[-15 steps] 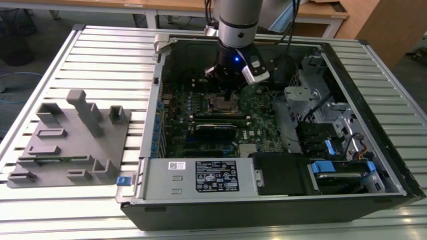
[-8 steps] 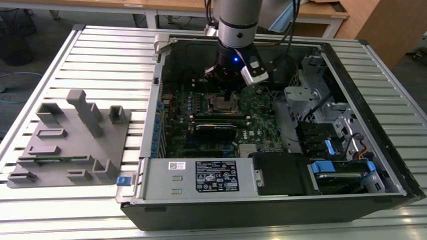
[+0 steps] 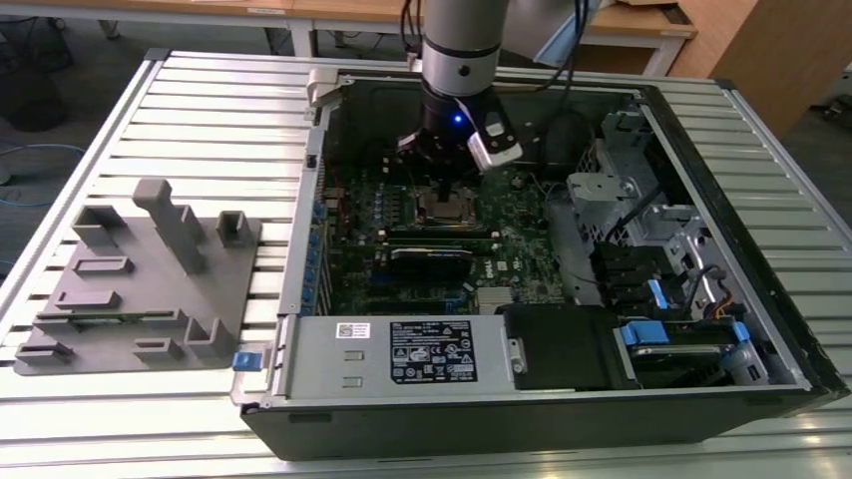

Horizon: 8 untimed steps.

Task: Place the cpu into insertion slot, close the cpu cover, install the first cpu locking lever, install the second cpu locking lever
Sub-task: 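Close the cpu cover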

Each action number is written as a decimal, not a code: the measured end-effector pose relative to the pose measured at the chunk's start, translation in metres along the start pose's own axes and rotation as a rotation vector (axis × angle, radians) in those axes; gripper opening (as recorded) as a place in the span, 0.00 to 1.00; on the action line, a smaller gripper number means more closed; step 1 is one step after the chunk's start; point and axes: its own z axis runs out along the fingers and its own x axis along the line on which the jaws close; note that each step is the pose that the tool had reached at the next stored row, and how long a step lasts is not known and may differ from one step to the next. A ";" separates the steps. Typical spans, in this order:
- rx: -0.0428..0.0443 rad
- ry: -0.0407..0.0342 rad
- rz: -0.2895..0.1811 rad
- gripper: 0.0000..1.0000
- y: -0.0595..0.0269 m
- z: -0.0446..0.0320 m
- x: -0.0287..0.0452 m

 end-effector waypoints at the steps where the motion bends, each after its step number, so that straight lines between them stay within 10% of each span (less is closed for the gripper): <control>1: 0.0001 -0.0008 0.000 0.11 0.0000 0.0001 0.0022; 8: -0.0001 -0.0088 0.000 0.11 -0.0001 0.0021 0.0157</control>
